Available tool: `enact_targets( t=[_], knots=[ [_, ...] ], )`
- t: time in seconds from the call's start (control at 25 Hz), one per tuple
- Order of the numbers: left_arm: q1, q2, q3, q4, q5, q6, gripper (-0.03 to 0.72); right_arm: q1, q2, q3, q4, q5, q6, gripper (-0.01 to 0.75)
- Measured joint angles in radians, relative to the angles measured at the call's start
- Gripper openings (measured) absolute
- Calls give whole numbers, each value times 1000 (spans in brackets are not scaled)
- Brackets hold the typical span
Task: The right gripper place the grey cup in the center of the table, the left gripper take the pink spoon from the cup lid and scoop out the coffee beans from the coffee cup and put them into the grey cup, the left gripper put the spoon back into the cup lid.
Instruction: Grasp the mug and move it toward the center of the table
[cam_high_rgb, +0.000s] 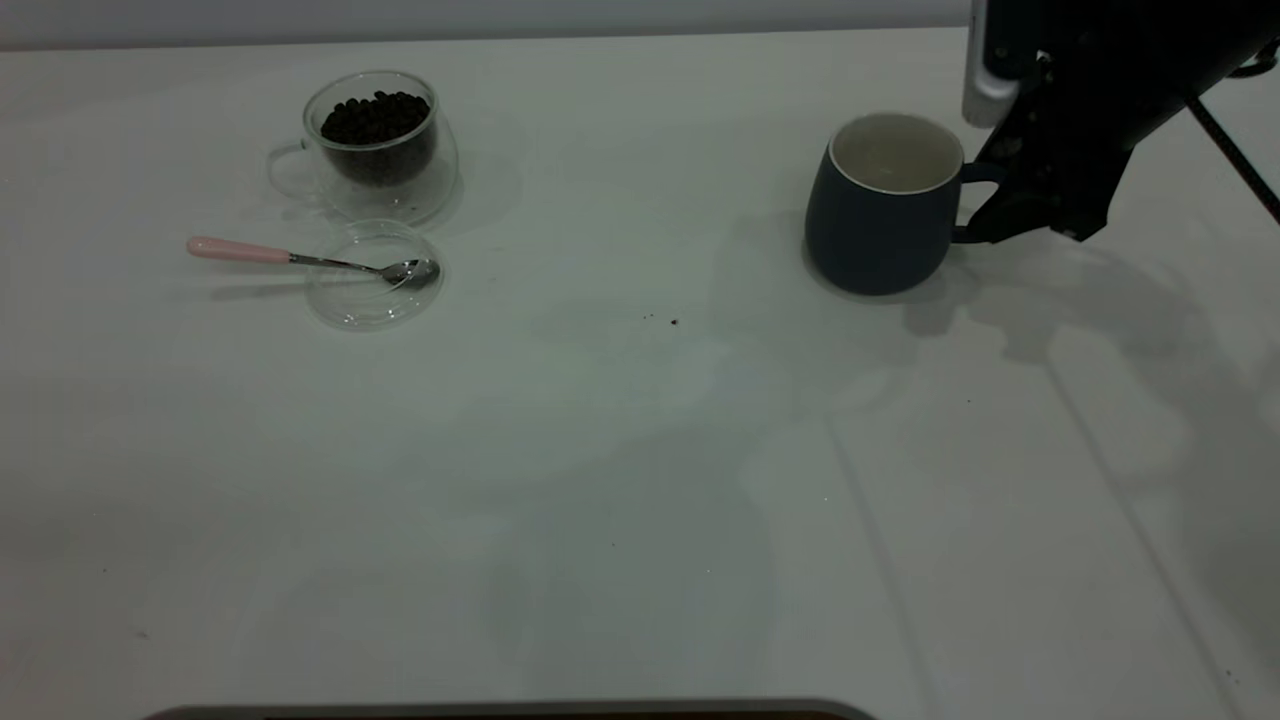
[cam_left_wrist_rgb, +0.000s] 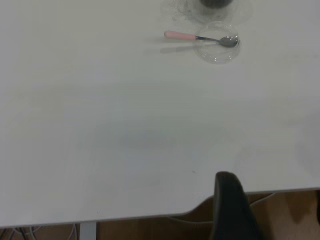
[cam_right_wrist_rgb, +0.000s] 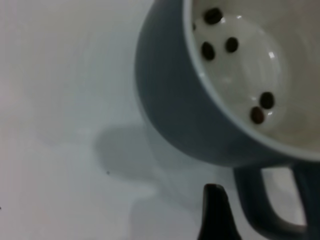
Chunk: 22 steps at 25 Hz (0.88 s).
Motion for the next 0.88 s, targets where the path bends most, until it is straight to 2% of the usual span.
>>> enact_targets(
  t=[0.2, 0.6, 0.88],
  knots=[
    [0, 0, 0, 0, 0, 0, 465, 49, 21, -2, 18, -19, 0, 529],
    [0, 0, 0, 0, 0, 0, 465, 200, 81, -82, 100, -22, 0, 518],
    [0, 0, 0, 0, 0, 1, 465, 259, 101, -146, 215, -19, 0, 488]
  ],
)
